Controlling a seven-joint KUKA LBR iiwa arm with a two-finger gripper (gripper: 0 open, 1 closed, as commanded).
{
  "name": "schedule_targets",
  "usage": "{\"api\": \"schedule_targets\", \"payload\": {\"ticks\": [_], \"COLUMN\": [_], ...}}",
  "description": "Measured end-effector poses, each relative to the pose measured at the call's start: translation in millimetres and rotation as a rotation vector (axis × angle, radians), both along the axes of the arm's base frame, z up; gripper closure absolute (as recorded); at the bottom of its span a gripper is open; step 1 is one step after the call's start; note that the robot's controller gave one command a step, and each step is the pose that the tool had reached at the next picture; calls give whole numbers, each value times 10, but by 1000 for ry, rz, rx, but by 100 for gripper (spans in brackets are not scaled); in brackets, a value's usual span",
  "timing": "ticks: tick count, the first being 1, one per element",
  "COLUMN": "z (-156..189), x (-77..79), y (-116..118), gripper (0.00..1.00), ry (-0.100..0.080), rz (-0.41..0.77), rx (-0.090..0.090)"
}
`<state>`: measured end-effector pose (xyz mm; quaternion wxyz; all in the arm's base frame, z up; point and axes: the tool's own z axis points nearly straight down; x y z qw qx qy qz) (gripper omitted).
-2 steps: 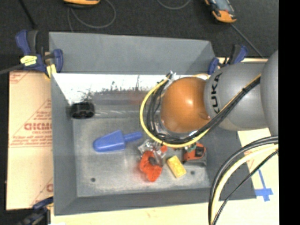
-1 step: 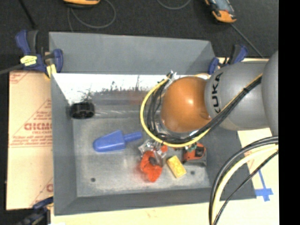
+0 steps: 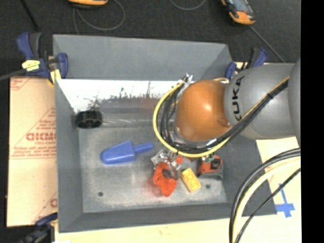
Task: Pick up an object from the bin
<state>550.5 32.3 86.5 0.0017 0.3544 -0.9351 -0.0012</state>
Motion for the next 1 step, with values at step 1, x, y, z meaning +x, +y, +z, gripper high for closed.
{"api": "schedule_targets", "payload": {"ticks": [1], "z": [227], "x": [-5], "y": [-2], "gripper": [100], "ry": [2], "rz": [-1], "rx": [-1]}}
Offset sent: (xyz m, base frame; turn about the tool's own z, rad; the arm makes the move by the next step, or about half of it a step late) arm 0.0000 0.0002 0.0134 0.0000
